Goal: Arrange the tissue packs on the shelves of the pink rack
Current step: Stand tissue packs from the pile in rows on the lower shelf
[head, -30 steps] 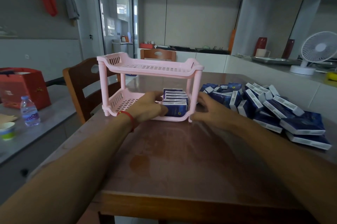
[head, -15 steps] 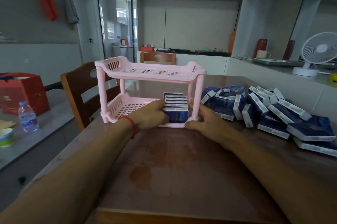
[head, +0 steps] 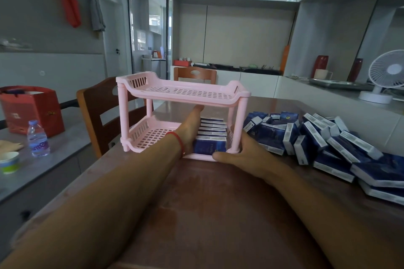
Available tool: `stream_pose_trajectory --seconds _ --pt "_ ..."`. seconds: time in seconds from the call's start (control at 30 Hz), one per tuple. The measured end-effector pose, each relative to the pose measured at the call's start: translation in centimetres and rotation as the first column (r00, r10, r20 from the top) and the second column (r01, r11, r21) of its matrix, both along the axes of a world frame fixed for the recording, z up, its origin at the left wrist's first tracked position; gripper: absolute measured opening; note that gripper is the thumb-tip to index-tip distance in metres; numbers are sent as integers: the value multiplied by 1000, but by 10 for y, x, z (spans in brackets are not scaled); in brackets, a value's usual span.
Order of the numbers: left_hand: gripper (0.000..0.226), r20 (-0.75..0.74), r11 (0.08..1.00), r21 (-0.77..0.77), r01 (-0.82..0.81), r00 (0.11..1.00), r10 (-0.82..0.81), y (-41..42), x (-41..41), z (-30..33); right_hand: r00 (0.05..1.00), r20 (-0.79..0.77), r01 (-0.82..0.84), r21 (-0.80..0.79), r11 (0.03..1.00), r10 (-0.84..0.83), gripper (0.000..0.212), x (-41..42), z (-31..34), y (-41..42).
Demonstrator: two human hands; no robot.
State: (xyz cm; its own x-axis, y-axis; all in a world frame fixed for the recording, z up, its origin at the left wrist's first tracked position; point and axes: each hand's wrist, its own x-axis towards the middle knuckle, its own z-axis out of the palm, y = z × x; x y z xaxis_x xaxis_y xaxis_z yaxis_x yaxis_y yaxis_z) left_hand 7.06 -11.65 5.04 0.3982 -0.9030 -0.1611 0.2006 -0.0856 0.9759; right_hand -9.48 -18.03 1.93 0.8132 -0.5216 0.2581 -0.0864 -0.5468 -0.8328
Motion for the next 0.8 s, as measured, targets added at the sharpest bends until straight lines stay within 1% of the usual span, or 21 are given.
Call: stream_pose_trajectory --seconds 0.13,0.27,0.37,0.47,0.57,0.63,0.67,0.73,0.8 --pt "73 -39 999 -28 -21 999 20 -1 -2 0 999 7 -31 15 999 31 66 8 -2 -5" --pt "61 -40 999 -31 -6 999 5 3 -2 0 1000 -28 -6 29 1000 7 69 7 -3 -10" --pt "65 -35 1000 -30 5 999 -6 3 0 -2 1000 -23 -18 19 1000 19 62 8 -4 -9" --pt "65 -24 1000 -17 -1 1000 1 3 -1 -2 1000 -4 -23 14 1000 23 71 10 -4 -8" --pt "63 -3 1000 -15 4 1000 -4 1 2 -5 1000 -15 -10 20 1000 10 72 9 -3 -7" --pt "58 55 999 -43 -15 998 17 0 3 -5 1000 -21 3 20 1000 -3 75 7 -3 -8" --pt "57 70 998 -64 -24 997 29 1 1 -4 1000 -23 13 23 1000 -13 76 5 -3 -7" --pt "55 68 991 -98 -95 992 102 4 -4 -1 999 -27 46 26 999 -45 75 2 -2 -6" --pt "37 99 975 -127 -182 976 194 13 -9 1 998 -24 66 -2 998 -66 79 -2 -2 -4"
